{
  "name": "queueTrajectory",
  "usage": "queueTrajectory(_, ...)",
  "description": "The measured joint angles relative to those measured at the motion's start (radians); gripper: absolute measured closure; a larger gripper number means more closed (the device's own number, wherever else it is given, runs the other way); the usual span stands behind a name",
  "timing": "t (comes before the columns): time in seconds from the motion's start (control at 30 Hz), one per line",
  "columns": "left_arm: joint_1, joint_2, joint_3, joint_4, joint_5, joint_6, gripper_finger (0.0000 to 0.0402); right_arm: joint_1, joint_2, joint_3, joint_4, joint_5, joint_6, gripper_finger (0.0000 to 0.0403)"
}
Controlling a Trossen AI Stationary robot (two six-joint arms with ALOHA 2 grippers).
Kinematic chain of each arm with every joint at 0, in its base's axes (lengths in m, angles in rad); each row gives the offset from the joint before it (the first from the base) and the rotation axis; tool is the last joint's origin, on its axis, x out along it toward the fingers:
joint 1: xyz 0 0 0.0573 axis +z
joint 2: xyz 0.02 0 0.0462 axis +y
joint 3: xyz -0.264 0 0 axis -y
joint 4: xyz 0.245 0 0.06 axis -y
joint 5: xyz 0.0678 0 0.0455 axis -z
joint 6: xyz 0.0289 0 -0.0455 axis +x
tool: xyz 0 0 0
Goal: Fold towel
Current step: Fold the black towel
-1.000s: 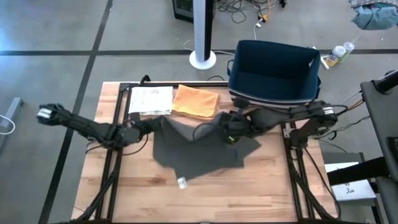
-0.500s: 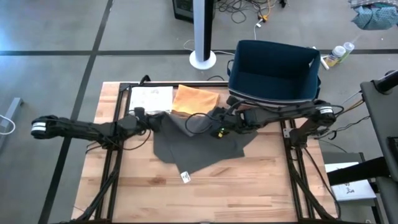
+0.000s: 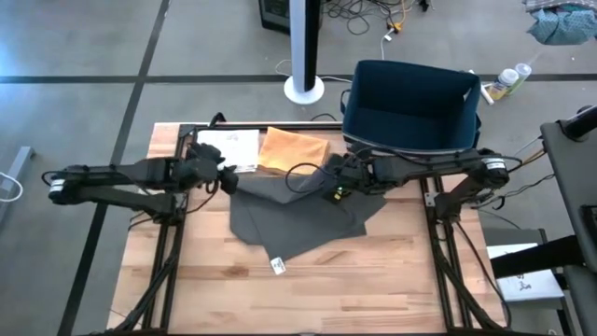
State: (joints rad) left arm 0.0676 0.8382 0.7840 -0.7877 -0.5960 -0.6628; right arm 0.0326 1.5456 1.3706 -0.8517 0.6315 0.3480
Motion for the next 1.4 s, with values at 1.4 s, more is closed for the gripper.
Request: queueTrajectory(1.4, -0.870, 0.762, 0.147, 0.207, 0.026, -0.356, 0.0234, 0.475, 0.235, -0.066, 0.045, -0.281, 0.058, 0.0184)
